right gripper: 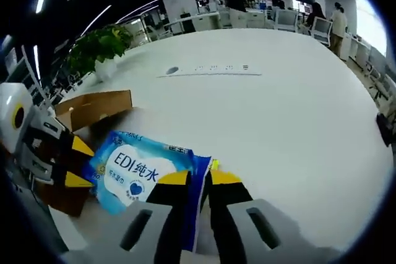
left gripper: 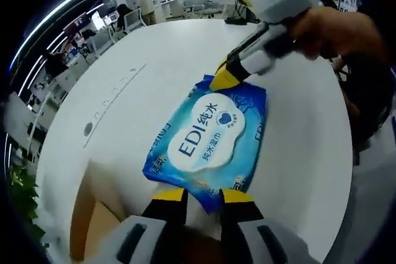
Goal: Operate the shoe box by opening the lid, removing the specified soft item, and placing it in the target area until the item is outside and the box remains undamaged.
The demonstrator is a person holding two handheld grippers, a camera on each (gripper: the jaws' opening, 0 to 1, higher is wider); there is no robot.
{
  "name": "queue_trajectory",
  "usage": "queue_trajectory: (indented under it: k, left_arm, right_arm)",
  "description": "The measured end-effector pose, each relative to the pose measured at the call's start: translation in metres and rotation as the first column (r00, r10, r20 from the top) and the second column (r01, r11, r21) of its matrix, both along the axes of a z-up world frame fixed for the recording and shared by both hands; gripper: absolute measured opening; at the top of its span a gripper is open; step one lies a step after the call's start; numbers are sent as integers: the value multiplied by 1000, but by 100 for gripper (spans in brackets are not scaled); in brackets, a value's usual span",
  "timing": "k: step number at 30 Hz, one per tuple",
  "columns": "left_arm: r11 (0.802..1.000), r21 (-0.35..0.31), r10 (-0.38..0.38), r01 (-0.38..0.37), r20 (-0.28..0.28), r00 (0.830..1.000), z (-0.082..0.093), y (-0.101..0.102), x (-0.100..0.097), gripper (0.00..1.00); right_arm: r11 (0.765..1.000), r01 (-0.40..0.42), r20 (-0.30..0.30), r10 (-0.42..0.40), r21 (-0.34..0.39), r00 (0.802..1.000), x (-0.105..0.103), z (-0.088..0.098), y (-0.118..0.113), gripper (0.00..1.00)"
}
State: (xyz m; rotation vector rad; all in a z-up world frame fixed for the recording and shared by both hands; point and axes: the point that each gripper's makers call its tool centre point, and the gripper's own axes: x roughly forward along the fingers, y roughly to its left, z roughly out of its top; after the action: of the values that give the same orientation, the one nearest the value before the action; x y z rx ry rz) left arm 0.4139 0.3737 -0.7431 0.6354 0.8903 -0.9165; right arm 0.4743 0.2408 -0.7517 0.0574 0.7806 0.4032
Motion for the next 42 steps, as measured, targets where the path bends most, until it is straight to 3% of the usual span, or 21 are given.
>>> queue_trajectory:
  k: [8,14,24,28,33,42]
  left_arm:
    - [991,-129,19,-22,-24,1000,29,-4,-8,30]
    - [960,-272,55,-73,-75,996,59,-8,-15,33]
    - [954,-292,43,-61,-70,997,75,19,-23,42]
    - [935,-348,27,-64,-109,994,84,29,-31,43]
    - [940,-340,9,-43,-99,995,85,49,-34,45]
    - [947,-320,-12,-26,-117,993,75,86,-39,45]
  right_arm:
    - [997,-42,36,45,-58,998,-4,19,-6,26]
    - [992,-91,46,95,-92,994,-14,37,-4,33]
    - [975,-165,69,177,-146,982,-27,62,4,38]
    - [959,-221,77,237,-177,968,-33,73,15,38]
    - [947,-261,93,281,-185,955,-35,86,32,39]
    - [907,-371,127,399,-197,908,-40,106,77,39]
